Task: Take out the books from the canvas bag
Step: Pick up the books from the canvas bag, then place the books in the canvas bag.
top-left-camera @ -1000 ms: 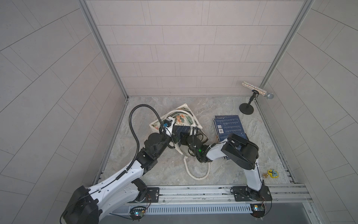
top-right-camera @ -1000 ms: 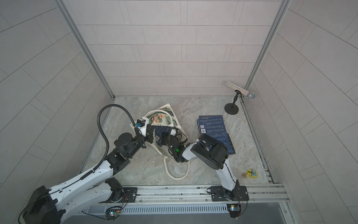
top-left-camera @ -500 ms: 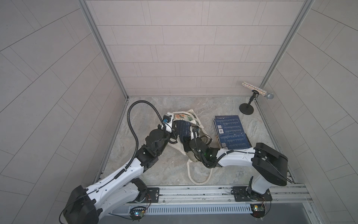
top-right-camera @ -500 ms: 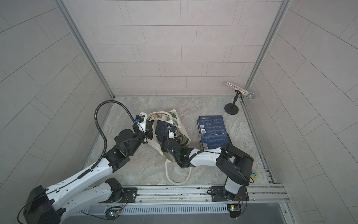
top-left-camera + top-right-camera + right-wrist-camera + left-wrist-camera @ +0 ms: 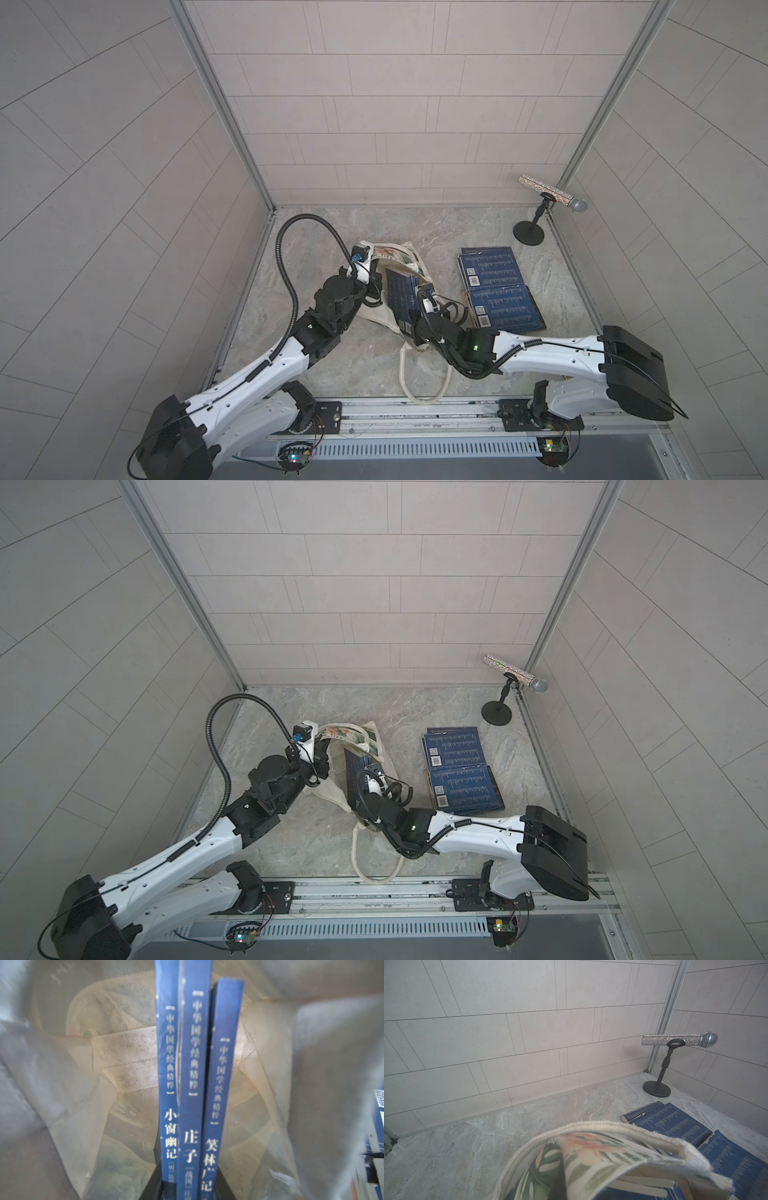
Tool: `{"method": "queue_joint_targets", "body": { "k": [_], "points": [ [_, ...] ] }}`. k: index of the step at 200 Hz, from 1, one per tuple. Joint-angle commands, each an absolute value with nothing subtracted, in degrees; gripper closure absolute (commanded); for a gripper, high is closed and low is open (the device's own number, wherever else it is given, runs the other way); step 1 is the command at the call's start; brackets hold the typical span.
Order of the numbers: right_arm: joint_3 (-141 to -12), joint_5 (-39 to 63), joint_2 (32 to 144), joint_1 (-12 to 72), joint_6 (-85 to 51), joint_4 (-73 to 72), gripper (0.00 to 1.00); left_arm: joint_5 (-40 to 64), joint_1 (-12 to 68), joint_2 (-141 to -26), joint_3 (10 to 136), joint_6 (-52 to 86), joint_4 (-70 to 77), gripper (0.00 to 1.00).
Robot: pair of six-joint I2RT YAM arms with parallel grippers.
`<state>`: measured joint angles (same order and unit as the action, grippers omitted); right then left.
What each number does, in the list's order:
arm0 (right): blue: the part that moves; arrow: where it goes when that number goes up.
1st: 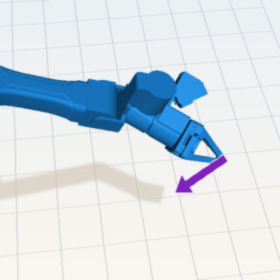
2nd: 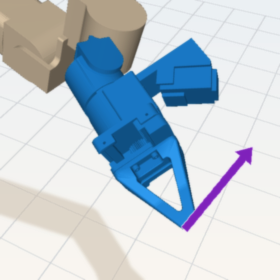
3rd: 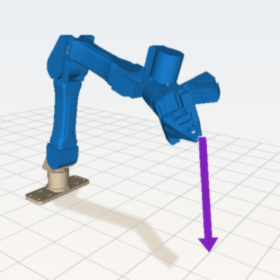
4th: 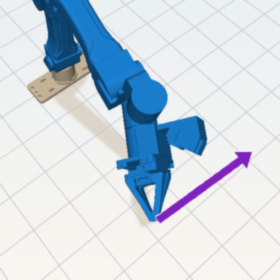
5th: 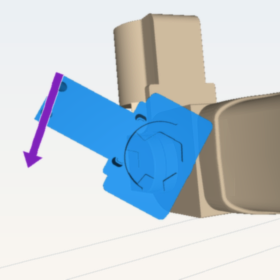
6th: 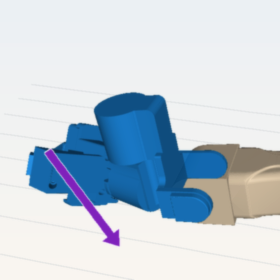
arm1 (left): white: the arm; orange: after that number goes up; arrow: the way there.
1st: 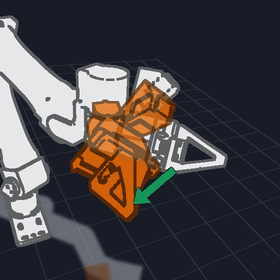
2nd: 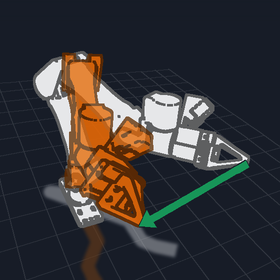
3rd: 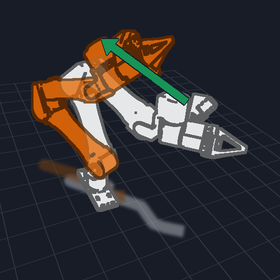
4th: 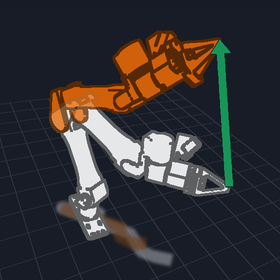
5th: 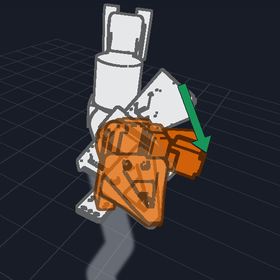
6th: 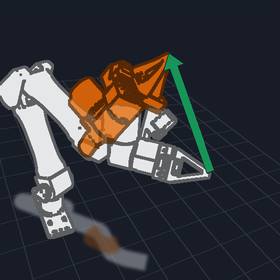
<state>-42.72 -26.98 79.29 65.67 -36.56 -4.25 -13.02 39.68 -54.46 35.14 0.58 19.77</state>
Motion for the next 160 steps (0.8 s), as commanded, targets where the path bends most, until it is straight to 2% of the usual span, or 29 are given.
{"method": "queue_joint_targets", "body": {
  "k": [1, 29, 82, 129, 160],
  "points": [
    [-42.63, -25.65, 79.87, 65.19, -33.84, -3.30, 0.77, -13.45, 39.73, -54.21, 37.48, 0.54, 22.87, 1.00],
    [-42.46, -23.09, 80.57, 64.71, -34.37, -4.73, 0.70, -13.32, 39.73, -53.98, 37.44, 0.51, 22.85, 1.00],
    [-41.31, -18.58, 80.22, 63.54, -36.14, -6.73, 0.50, -12.57, 39.75, -54.21, 37.43, 0.68, 22.85, 1.00],
    [-40.05, -17.38, 80.47, 62.85, -37.51, -9.59, 0.54, -12.10, 39.77, -54.26, 37.57, 0.79, 22.77, 1.00],
    [-40.43, -15.52, 83.46, 59.42, -44.60, -7.60, 0.56, -11.82, 39.74, -54.37, 37.48, 0.90, 22.63, 1.00]
  ]
}}
